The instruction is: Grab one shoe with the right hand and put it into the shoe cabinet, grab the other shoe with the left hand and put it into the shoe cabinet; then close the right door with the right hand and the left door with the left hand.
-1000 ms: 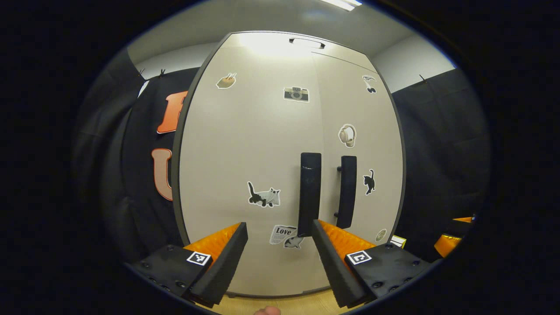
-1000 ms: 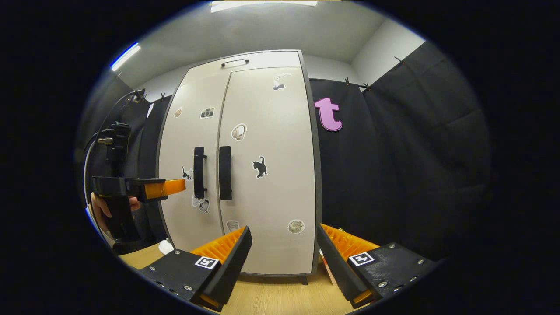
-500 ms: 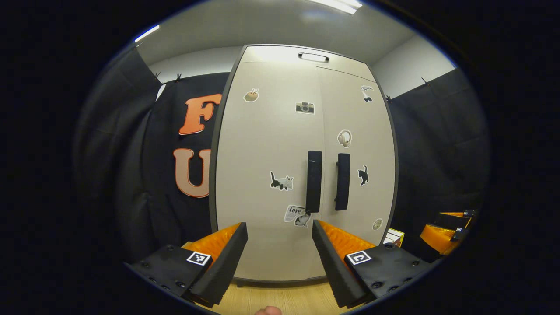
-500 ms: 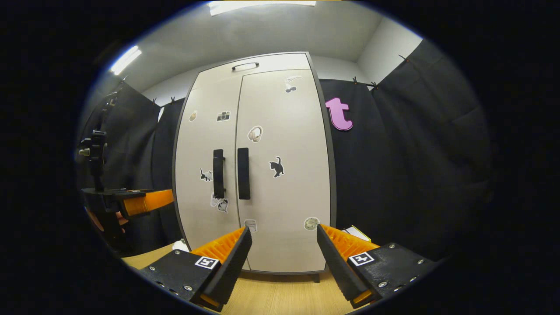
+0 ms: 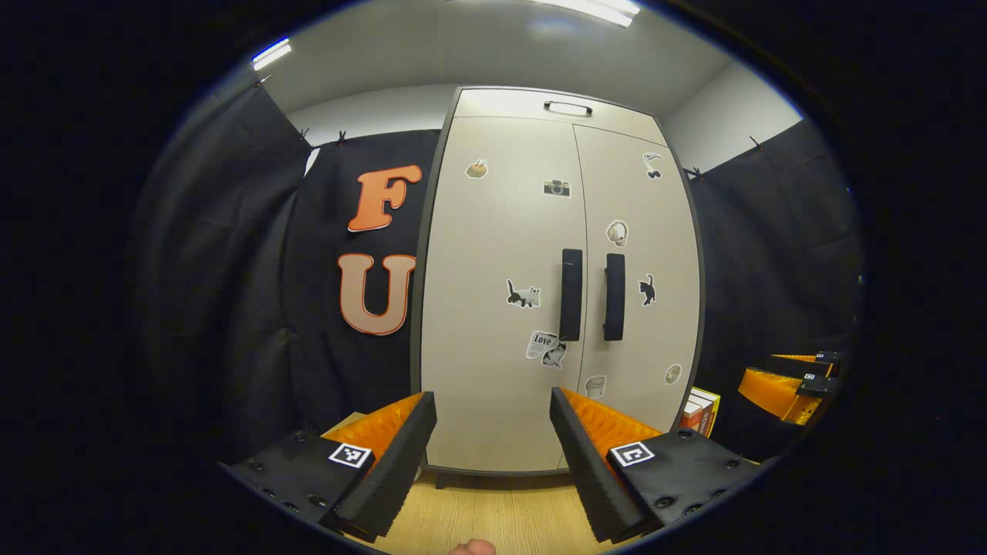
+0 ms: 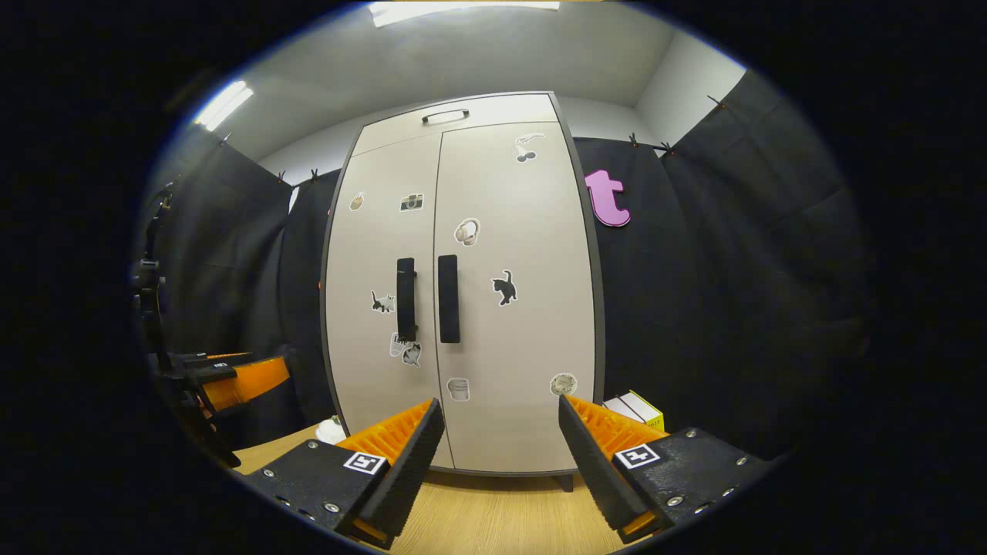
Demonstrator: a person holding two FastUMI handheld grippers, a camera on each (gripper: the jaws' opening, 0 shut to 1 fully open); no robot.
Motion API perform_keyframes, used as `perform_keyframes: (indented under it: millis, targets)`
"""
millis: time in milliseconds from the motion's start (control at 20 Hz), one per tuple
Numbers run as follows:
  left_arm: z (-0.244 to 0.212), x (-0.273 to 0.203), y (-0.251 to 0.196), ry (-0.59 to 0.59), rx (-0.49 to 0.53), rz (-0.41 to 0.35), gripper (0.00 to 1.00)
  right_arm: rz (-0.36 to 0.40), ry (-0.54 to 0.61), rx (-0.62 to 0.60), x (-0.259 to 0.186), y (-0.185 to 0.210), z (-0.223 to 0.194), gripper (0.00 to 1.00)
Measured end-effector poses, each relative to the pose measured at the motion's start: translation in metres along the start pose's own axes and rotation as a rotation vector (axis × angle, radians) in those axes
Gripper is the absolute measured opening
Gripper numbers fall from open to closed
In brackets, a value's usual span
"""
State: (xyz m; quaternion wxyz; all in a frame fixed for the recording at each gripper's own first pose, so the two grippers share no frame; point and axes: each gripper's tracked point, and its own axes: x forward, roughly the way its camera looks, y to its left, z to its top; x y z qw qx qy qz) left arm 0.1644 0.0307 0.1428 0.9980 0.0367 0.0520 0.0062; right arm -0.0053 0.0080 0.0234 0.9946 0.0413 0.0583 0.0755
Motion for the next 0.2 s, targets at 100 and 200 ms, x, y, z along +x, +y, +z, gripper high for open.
perform_keyframes:
  millis: [100,200]
  targets:
    - [-0.009,0.0,0.007,0.003,0.015,0.012,0.96,-0.004,-0.005,0.004,-0.001,0.001,0.003,0.92]
    - [-0.015,-0.001,0.01,0.004,0.022,0.018,0.97,-0.01,-0.01,0.005,-0.003,0.001,0.007,0.92]
